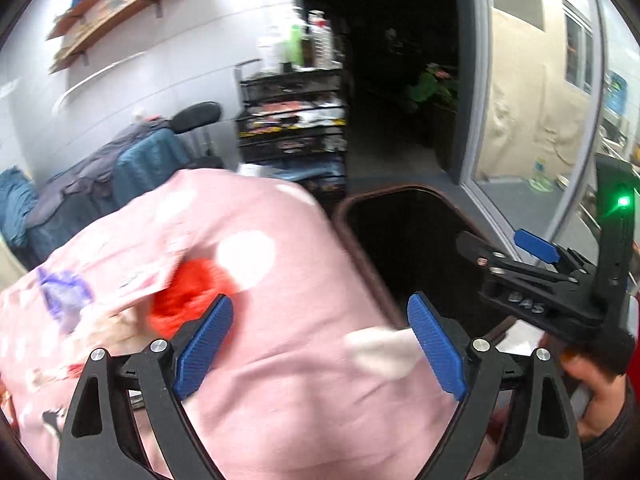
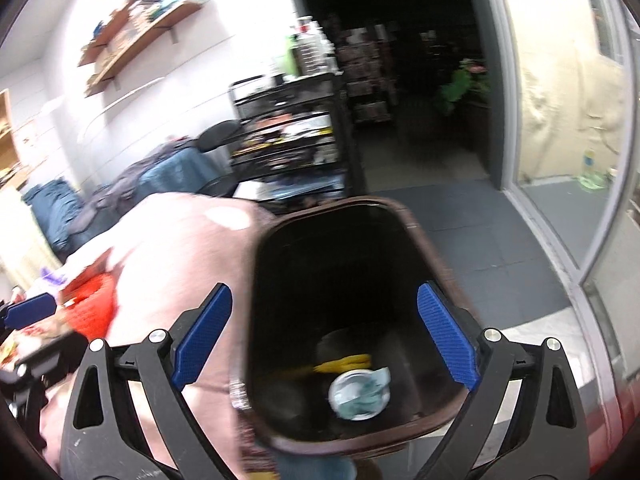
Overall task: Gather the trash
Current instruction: 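Grasp the crumpled white plastic bag with the left tool and lift it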
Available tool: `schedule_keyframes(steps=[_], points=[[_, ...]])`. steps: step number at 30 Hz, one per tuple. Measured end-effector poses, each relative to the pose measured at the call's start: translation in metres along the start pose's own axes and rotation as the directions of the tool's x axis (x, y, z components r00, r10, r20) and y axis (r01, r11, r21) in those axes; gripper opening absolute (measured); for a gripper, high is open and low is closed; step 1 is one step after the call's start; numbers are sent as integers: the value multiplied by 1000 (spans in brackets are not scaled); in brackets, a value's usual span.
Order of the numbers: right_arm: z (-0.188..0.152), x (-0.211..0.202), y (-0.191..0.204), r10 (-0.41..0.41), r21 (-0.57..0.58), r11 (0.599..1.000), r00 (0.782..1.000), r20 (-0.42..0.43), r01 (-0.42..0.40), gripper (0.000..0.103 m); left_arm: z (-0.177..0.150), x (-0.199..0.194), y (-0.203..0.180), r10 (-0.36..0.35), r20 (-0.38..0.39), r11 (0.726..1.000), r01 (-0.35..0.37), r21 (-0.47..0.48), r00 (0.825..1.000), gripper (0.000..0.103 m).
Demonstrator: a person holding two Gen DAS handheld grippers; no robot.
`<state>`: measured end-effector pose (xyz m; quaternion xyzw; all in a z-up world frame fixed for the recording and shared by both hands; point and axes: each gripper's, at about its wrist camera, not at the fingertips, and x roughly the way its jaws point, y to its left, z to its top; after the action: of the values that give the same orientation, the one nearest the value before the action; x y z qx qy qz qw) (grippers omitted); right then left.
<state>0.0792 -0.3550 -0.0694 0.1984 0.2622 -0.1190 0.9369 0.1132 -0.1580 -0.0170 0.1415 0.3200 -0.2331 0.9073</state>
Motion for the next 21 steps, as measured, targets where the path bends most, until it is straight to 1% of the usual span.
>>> schedule_keyframes(steps=[2, 6, 11, 14, 17, 19, 21], points=[[-1, 1, 13, 33, -7, 999, 999, -14, -33, 93, -6, -6, 16, 26, 3, 999, -25, -26, 1000, 88], [-5, 2, 36, 88, -37, 995, 995, -43, -90, 93, -17, -16, 48, 105, 1, 992, -104, -72, 995, 88], [-13, 3, 62, 134, -79, 987, 988, -75, -140, 93, -27, -28, 86, 185, 6, 975, -183, -128, 983, 88], [-15, 2, 77, 167, -104, 979, 982, -90, -176, 93, -30, -32, 105, 229, 6, 964, -225, -139, 974, 88], [-16, 1, 95, 206, -140, 966, 973, -104, -219, 93, -34, -29, 120, 242, -19, 959, -242, -146, 970, 88], [-18, 1, 107, 236, -159, 954, 965, -118, -253, 93, -36, -23, 132, 237, -46, 958, -242, -152, 970, 88], [-18, 2, 118, 265, -172, 943, 955, -131, -285, 93, -37, -14, 144, 243, -78, 955, -253, -154, 967, 88]])
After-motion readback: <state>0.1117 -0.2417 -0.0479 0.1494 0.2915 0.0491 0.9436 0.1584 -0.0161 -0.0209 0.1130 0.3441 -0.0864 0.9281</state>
